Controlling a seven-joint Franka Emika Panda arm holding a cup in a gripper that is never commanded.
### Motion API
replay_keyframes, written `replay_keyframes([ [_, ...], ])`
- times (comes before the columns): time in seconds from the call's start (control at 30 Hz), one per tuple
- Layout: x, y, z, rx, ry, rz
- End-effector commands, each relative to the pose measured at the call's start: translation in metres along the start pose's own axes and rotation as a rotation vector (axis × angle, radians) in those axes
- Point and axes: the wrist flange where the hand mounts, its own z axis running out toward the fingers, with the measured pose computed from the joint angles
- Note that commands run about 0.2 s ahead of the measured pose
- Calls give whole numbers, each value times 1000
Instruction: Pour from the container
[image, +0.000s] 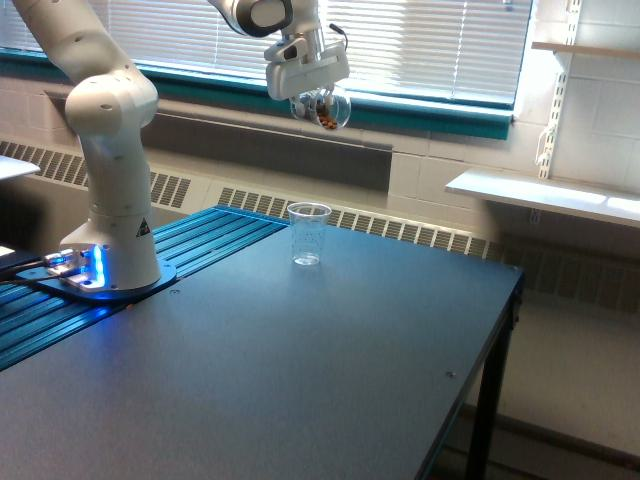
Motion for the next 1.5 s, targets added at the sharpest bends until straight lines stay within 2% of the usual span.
replay_keyframes([
  [0.03, -1, 8, 0, -9, 7, 70],
  [0.33, 4, 13, 2, -21, 7, 107],
  [0.9, 19, 19, 6, -31, -6, 132],
  [1.27, 21, 21, 7, -36, -34, 146],
  [1.5, 21, 22, 9, -43, -37, 161],
])
